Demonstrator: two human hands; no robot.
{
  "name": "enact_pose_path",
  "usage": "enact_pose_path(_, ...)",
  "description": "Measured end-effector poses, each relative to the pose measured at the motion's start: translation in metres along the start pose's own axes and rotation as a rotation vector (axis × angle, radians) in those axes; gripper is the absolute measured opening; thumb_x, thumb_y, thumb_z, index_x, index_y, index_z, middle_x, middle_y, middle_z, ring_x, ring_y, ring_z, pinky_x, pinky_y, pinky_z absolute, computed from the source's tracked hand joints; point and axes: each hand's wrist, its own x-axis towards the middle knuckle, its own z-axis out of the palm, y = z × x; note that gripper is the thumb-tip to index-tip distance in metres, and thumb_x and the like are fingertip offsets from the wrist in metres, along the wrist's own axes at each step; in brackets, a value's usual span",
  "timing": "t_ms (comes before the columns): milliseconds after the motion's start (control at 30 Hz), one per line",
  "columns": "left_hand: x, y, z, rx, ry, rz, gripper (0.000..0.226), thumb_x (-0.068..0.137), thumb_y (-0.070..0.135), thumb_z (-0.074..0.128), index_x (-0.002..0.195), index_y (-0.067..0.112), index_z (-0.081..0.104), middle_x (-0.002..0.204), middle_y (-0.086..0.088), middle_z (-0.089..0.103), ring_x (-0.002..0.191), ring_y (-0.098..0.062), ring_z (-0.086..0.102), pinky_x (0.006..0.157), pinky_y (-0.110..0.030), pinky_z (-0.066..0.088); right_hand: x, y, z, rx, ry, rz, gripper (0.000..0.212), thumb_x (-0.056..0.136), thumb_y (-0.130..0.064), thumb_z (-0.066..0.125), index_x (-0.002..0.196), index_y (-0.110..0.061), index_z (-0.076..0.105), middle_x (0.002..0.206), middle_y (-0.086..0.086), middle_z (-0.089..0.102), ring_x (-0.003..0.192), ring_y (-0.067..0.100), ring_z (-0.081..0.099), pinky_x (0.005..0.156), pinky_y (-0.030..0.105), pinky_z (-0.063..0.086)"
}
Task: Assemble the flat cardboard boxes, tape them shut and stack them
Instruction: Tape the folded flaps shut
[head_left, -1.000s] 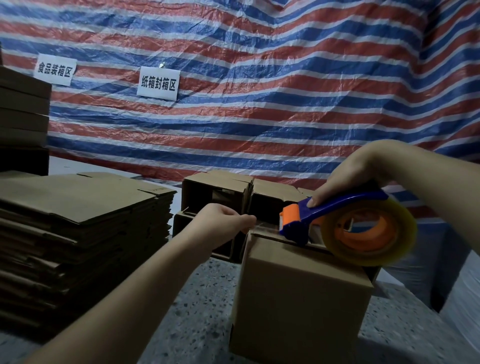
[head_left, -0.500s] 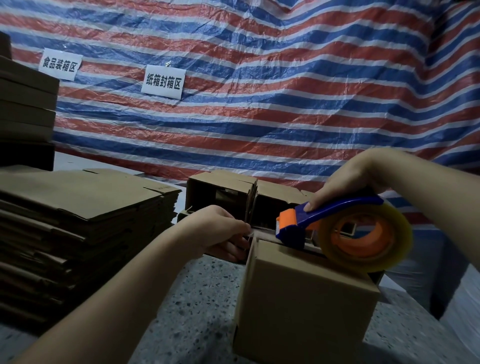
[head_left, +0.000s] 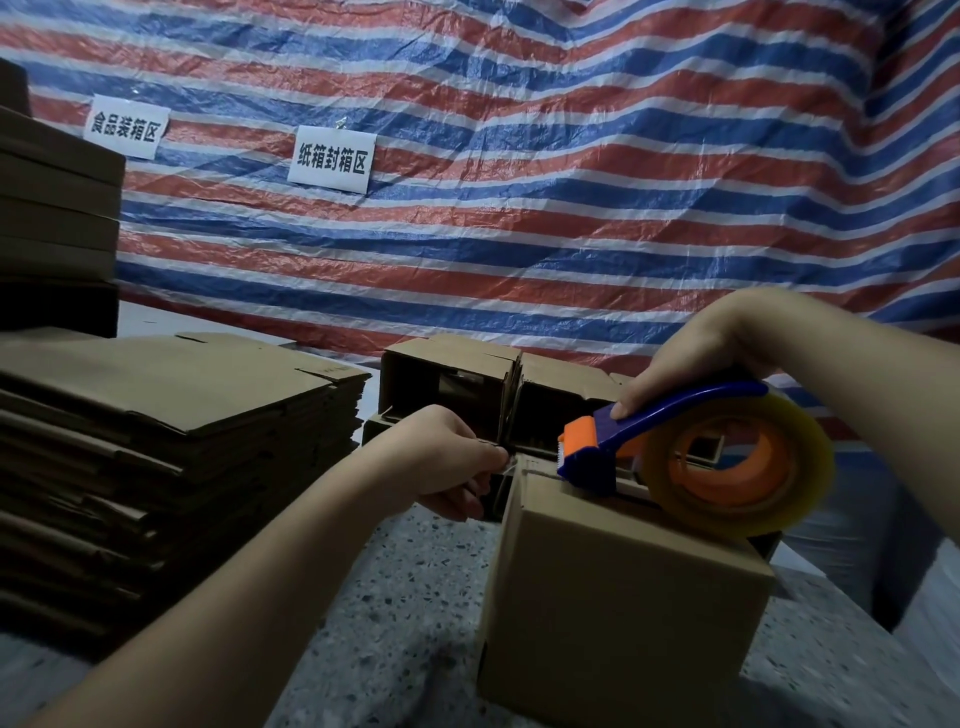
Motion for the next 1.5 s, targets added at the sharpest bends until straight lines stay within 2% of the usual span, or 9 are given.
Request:
enact_pose_path(267, -0.005, -0.027, 0.018, -0.015, 0.003, -0.077, 0.036, 0.091, 0.046, 0.064, 0.080, 0.012, 0.069, 0.058, 0.006, 0.066, 0.046, -0.006, 0.061, 0.046, -0.019, 0.047, -0.002, -0.005, 0.004, -0.002, -0.016, -0.009, 0.074, 0.058, -0.063, 0.076, 0.112, -0.013, 0.070, 0.085, 0.005, 0.075, 0.069, 0.016, 0.070, 0.063, 0.025, 0.057)
enact_pose_path(433, -0.010, -0.040, 0.037, -0.321, -0.160, -0.234, 0.044, 0.089, 0.056, 0.060, 0.069, 0.018, 0.058, 0.061, 0.007, 0.052, 0.050, -0.006, 0.039, 0.048, -0.019, 0.030, -0.003, -0.005, 0.007, 0.013, 0.004, -0.030, 0.082, 0.055, -0.062, 0.077, 0.120, -0.012, 0.068, 0.090, 0.007, 0.073, 0.074, 0.017, 0.069, 0.065, 0.026, 0.057)
enact_pose_path(567, -0.010, -0.046, 0.040, -0.367, -0.233, -0.221, 0.049, 0.083, 0.067, 0.058, 0.078, 0.018, 0.056, 0.067, 0.005, 0.045, 0.052, -0.007, 0.033, 0.051, -0.021, 0.024, -0.004, -0.003, 0.008, 0.056, -0.011, -0.034, 0.081, 0.056, -0.061, 0.076, 0.121, -0.012, 0.067, 0.095, 0.008, 0.073, 0.078, 0.017, 0.067, 0.066, 0.026, 0.055)
enact_pose_path(767, -0.011, -0.058, 0.043, -0.308, -0.381, -0.230, 0.088, 0.057, 0.091, 0.048, 0.102, 0.017, 0.057, 0.073, 0.001, 0.036, 0.059, -0.011, 0.027, 0.053, -0.021, 0.026, -0.005, -0.007, 0.009, 0.038, -0.032, -0.018, 0.078, 0.061, -0.059, 0.073, 0.122, -0.011, 0.066, 0.091, 0.007, 0.071, 0.074, 0.016, 0.064, 0.062, 0.023, 0.054)
enact_pose_path(900, -0.009, -0.056, 0.041, -0.287, -0.162, -0.210, 0.062, 0.088, 0.071, 0.045, 0.098, 0.013, 0.065, 0.073, 0.003, 0.052, 0.057, -0.008, 0.041, 0.054, -0.020, 0.033, -0.007, -0.007, 0.009, 0.042, -0.018, -0.015, 0.077, 0.062, -0.059, 0.074, 0.122, -0.013, 0.065, 0.099, 0.009, 0.072, 0.082, 0.018, 0.066, 0.071, 0.026, 0.054)
enact_pose_path(1033, -0.008, -0.024, 0.040, -0.318, 0.228, -0.024, 0.036, 0.101, 0.048, 0.043, 0.115, 0.020, 0.060, 0.099, 0.004, 0.061, 0.086, -0.009, 0.056, 0.065, -0.023, 0.038, -0.007, -0.005, 0.009, 0.046, -0.004, -0.026, 0.079, 0.062, -0.059, 0.074, 0.126, -0.014, 0.064, 0.102, 0.009, 0.071, 0.084, 0.019, 0.066, 0.071, 0.027, 0.055)
enact_pose_path(1167, -0.009, 0.017, 0.053, -0.307, 0.070, 0.043, 0.048, 0.102, 0.036, 0.049, 0.147, 0.022, 0.039, 0.122, 0.005, 0.053, 0.089, -0.002, 0.056, 0.065, -0.018, 0.048, -0.005, -0.006, 0.009, 0.041, -0.016, -0.033, 0.077, 0.064, -0.060, 0.074, 0.125, -0.014, 0.064, 0.098, 0.008, 0.071, 0.078, 0.016, 0.067, 0.066, 0.025, 0.055)
enact_pose_path(1300, -0.008, 0.016, 0.065, -0.448, -0.092, -0.075, 0.057, 0.101, 0.025, 0.052, 0.153, 0.023, 0.031, 0.136, -0.011, 0.054, 0.116, -0.025, 0.059, 0.101, -0.040, 0.049, -0.006, -0.006, 0.009, 0.051, -0.004, -0.025, 0.068, 0.064, -0.059, 0.075, 0.115, -0.015, 0.067, 0.088, 0.005, 0.075, 0.071, 0.015, 0.070, 0.065, 0.025, 0.057)
enact_pose_path(1500, -0.009, 0.012, 0.062, -0.471, -0.119, -0.074, 0.052, 0.101, 0.015, 0.048, 0.151, 0.021, 0.035, 0.125, -0.009, 0.060, 0.107, -0.023, 0.063, 0.076, -0.028, 0.052, -0.006, -0.001, 0.004, 0.041, 0.013, -0.008, 0.070, 0.066, -0.063, 0.076, 0.114, -0.013, 0.067, 0.090, 0.007, 0.077, 0.073, 0.016, 0.074, 0.063, 0.026, 0.058)
